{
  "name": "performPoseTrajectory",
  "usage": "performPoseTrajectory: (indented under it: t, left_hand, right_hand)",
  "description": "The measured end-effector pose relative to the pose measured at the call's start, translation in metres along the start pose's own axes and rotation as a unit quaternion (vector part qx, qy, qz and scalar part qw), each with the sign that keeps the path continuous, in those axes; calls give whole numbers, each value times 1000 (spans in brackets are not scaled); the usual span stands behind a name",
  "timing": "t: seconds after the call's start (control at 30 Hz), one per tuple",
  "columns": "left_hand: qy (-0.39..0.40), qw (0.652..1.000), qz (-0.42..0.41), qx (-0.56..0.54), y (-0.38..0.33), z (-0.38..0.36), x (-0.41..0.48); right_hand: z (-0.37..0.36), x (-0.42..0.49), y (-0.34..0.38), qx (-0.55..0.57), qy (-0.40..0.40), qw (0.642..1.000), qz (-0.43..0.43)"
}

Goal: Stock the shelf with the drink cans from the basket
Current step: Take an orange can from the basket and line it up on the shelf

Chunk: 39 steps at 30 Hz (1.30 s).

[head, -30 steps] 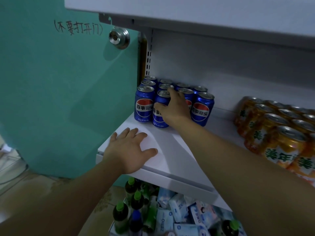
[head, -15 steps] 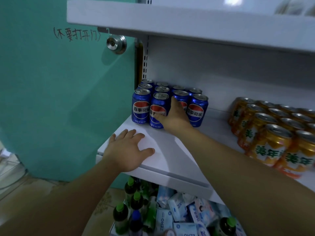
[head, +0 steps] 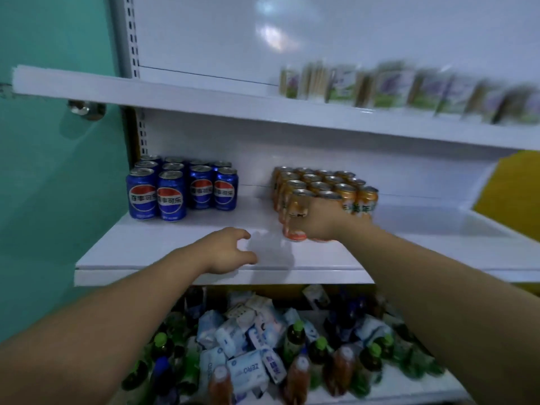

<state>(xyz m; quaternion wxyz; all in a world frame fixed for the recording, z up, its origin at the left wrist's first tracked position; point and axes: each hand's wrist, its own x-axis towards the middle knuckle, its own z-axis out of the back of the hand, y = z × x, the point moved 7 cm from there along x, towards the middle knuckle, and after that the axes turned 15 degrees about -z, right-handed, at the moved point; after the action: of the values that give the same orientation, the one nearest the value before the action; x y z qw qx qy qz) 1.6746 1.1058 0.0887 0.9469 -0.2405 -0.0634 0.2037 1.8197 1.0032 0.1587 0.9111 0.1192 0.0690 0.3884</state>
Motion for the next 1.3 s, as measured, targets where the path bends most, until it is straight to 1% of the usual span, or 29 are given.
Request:
performPoseTrajectory:
  t: [0.07, 0.13, 0.2, 0.27, 0.4, 0.57, 0.7, 0.8, 0.97, 1.1, 1.23, 1.3]
  left_hand:
    - [22, 997, -73, 18, -61, -22, 15]
    - [51, 988, -143, 18, -122, -49, 25]
    - [88, 975, -204, 7, -177, -81, 30]
    - [126, 960, -252, -6, -226, -115, 30]
    - [204, 924, -322, -1, -302, -192, 20]
    - [320, 869, -377, 4, -356, -283, 1]
    - [380, 834, -401, 11, -374, -348, -5]
    - [432, 813, -390, 10, -373, -400, 0]
    - [478, 803, -354, -12, -361, -497, 24]
    - [506, 796, -330, -44, -357, -580, 41]
    - [519, 797, -309, -29, -344, -667, 52]
    - [526, 796, -299, -32, -338, -710, 57]
  right_hand:
    - [19, -24, -46, -5, -18, 999, -32]
    - [33, -51, -105, -5, -33, 994, -107]
    - [44, -83, -166, 1, -47, 980, -194]
    - [50, -120, -219, 11, -58, 965, -256]
    - [47, -196, -301, 20, -60, 928, -366]
    - [25, -271, -378, 45, -60, 880, -470]
    - [-10, -307, -430, 65, -35, 839, -540]
    - [-56, -320, -472, 92, -7, 811, -577]
    - [-141, -330, -532, 123, 47, 776, -617]
    - [-215, -327, -585, 135, 95, 762, -626]
    - [-302, -318, -642, 159, 138, 750, -627]
    - [-348, -315, -669, 181, 151, 738, -632]
